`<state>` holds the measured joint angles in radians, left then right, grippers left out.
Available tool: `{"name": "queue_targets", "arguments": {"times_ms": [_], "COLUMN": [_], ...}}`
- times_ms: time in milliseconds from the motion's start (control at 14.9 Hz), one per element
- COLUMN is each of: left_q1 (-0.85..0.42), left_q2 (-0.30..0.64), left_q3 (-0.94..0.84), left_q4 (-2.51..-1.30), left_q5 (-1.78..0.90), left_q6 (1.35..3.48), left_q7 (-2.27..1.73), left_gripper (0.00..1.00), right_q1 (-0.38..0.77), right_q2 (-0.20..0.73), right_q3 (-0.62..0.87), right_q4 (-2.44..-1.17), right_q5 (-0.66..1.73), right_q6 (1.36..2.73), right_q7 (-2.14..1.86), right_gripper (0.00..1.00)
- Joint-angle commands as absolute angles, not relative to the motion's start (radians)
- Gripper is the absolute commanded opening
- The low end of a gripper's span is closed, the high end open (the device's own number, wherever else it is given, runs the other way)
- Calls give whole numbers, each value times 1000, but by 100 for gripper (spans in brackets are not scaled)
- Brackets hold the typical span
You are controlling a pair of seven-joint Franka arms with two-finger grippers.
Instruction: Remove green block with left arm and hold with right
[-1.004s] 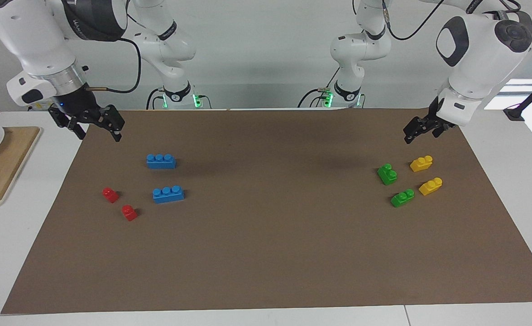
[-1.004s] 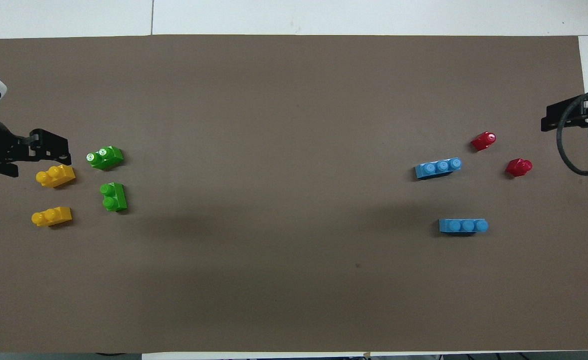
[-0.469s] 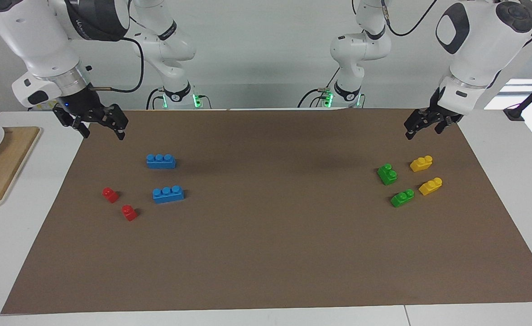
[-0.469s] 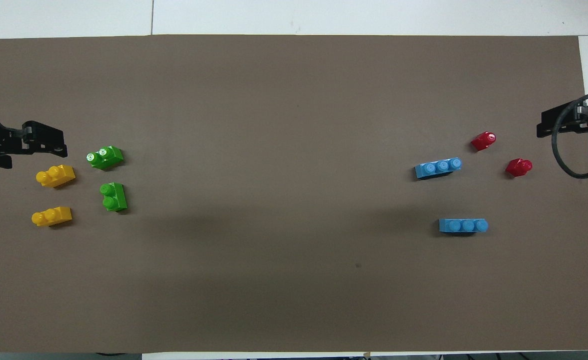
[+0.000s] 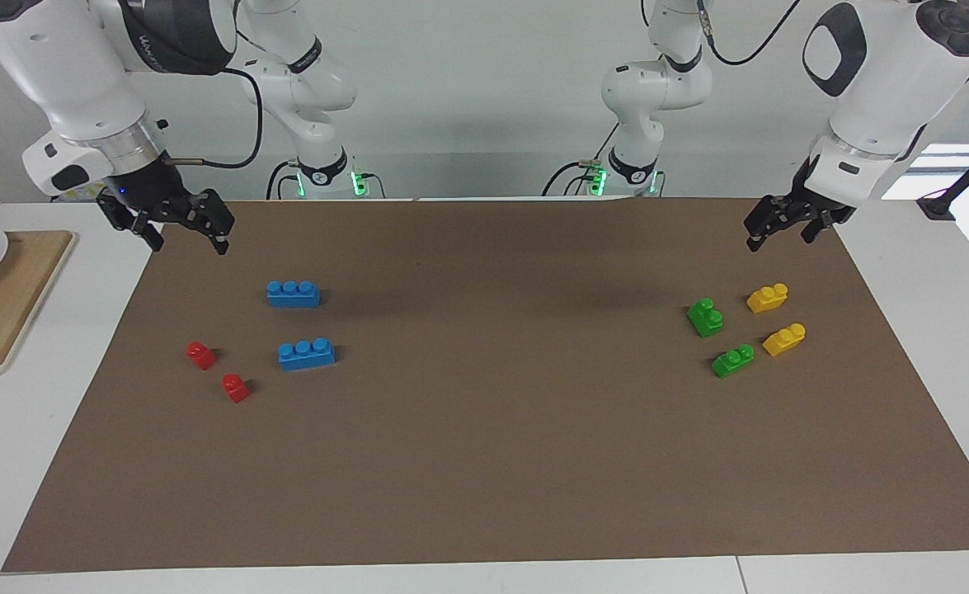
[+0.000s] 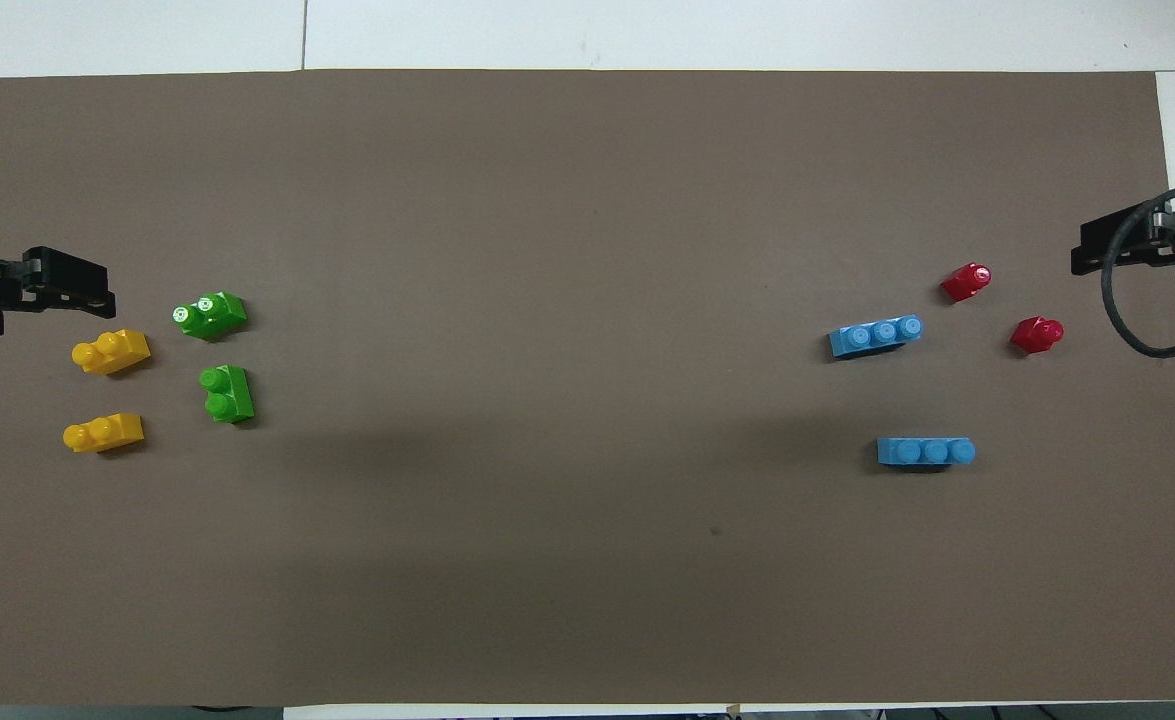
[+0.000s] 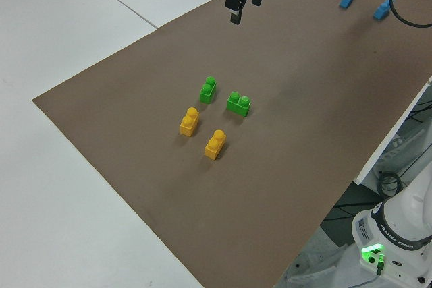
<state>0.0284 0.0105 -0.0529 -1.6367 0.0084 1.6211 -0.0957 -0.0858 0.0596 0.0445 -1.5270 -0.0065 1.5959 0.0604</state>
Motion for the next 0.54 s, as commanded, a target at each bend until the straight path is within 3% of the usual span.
{"name": "queue_targets", "arguments": {"times_ms": [0,469], "left_q1": [32,26], "left_q2": [15,12], "left_q3": [-57,-57], "left_q4": [-1612,-1615], "left_q5": [21,18], "left_q6": [1603,1611], "left_q7": [-75,-75], "left_gripper": [100,100], "right_q1": [-94,-97], "right_q2": [52,52], "right_q3": [54,54], "right_q4": [-1525,-1523], "right_q5": [-31,-20], "right_q6": [1580,1578], "right_q7": [37,38], "right_gripper": [100,100]}}
